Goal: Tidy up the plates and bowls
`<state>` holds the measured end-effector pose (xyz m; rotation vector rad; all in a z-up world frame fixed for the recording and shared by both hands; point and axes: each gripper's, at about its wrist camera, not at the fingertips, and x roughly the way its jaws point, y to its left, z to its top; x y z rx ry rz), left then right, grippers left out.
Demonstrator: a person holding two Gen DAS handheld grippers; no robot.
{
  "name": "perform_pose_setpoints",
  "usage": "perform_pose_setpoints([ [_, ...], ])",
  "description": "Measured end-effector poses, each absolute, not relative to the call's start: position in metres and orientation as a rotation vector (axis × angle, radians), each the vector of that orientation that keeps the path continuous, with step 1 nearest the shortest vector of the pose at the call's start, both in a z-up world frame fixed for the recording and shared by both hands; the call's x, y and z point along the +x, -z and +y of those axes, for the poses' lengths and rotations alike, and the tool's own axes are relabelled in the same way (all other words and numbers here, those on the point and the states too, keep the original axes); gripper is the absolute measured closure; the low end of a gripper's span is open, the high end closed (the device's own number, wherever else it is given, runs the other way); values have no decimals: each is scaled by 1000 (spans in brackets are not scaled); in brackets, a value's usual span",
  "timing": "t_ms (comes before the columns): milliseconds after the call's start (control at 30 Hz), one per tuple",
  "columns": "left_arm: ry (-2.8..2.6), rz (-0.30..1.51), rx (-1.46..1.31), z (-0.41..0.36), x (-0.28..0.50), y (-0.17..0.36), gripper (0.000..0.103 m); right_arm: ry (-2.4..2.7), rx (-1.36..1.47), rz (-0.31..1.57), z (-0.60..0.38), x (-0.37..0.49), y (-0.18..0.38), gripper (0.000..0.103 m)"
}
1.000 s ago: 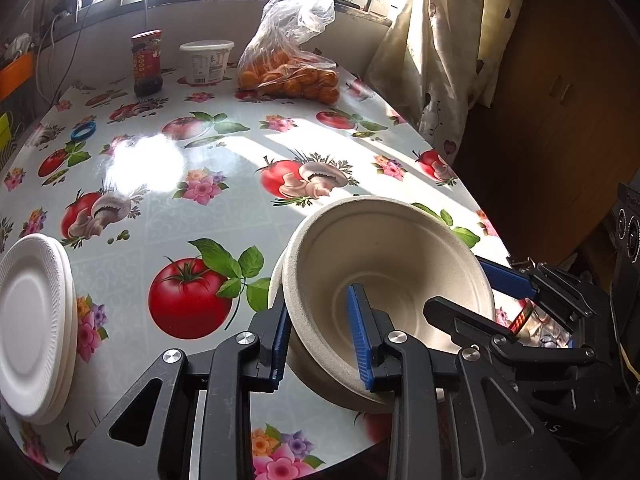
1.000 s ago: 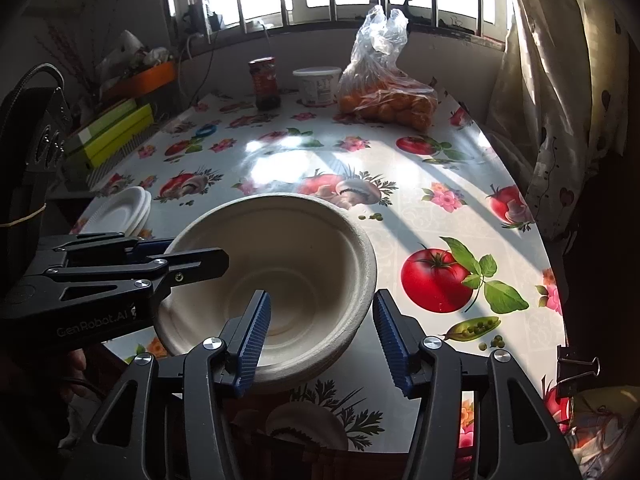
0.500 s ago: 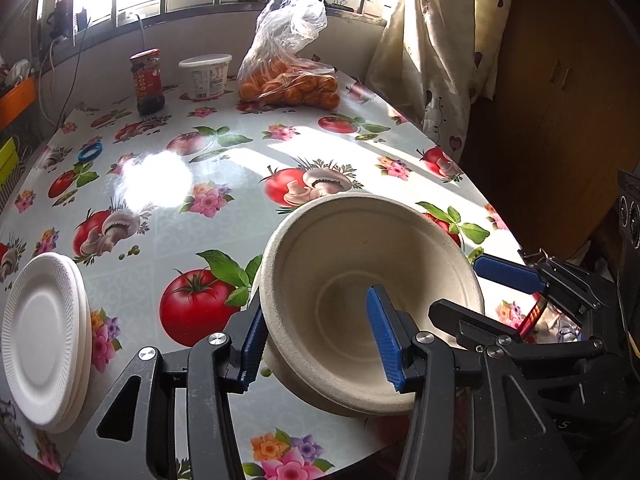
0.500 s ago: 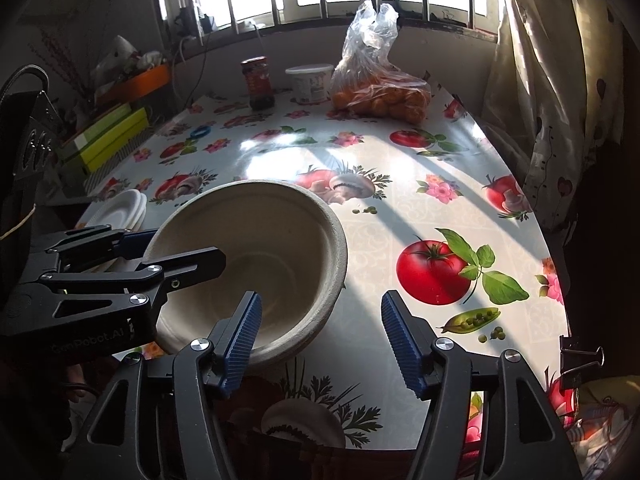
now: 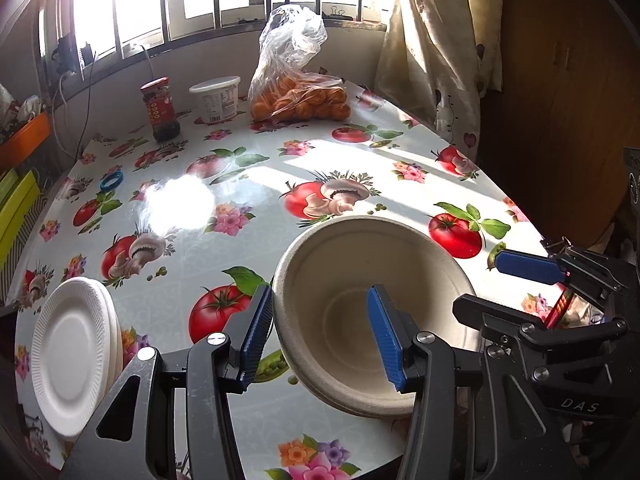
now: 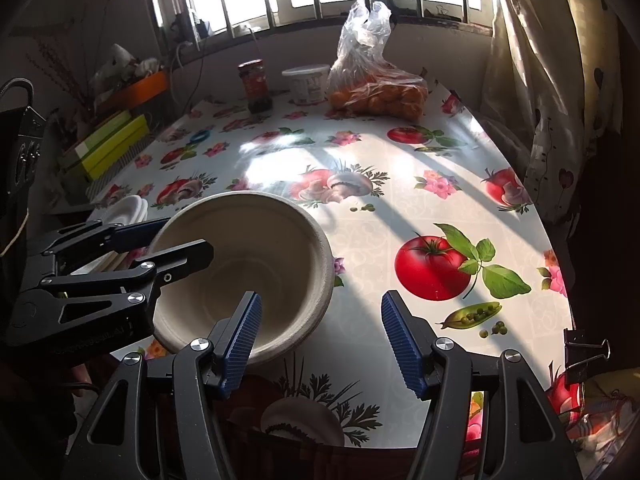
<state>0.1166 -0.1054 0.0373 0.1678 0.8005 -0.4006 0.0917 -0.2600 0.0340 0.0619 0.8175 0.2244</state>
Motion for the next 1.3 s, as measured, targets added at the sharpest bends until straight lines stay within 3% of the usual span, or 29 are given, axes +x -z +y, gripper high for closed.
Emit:
perform_pose_setpoints([
  [1300, 479, 885, -151, -52, 132, -14, 53, -275, 286, 824, -280, 98, -19, 40],
])
